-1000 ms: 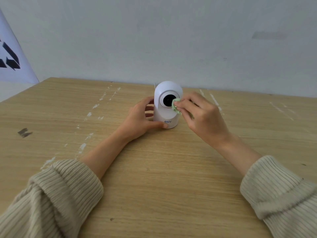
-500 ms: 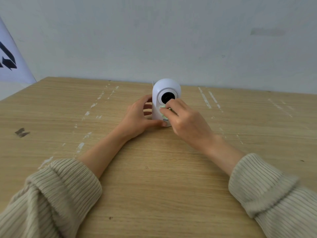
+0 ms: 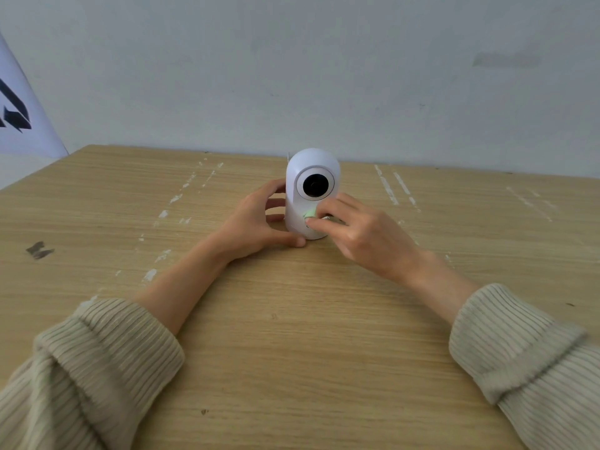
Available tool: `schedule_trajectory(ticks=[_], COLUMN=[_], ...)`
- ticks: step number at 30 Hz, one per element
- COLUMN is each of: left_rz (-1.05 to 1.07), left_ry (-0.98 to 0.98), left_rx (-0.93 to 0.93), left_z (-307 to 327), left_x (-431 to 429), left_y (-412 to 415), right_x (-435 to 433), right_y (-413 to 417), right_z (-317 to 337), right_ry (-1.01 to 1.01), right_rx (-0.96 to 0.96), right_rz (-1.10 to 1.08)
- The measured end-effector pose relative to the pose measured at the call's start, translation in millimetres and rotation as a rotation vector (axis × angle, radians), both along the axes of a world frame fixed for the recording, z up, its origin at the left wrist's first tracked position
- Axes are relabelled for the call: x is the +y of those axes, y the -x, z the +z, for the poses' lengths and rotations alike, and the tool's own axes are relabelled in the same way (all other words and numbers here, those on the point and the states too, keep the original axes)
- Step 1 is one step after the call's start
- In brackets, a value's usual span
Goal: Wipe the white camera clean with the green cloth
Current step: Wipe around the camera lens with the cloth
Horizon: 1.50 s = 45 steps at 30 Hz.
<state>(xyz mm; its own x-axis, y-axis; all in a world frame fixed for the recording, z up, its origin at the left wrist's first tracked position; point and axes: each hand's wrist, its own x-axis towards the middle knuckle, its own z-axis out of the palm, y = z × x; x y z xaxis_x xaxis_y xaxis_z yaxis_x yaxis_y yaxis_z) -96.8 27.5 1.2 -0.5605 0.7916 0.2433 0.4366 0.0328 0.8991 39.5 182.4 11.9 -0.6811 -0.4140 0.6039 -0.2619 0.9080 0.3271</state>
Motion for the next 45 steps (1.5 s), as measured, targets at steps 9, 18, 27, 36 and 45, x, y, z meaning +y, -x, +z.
schedule_trajectory(ticks=[9,18,27,36,45], left_rz=[-0.111,-0.061,-0.003,-0.004,0.045], left_ry=[0.085,0.025,-0.018,-0.009,0.012], left_rx=[-0.114,-0.099,-0.064,-0.084,-0.066], left_z=[3,2,1,-1,-3], left_x=[-7,-2,3,1,-1], left_y=[15,9,6,8,4], right_x=[-5,-8,18,29,-3], right_y=[1,-2,-11,11,-6], right_z=[-7,-9,-12,-3,6], right_ry=[-0.117,-0.036,0.404,0.97,1.335], right_rx=[0.004,-0.138,-0.2,-0.168,0.188], right_rz=[0.007,-0.018,-0.083,-0.282,-0.343])
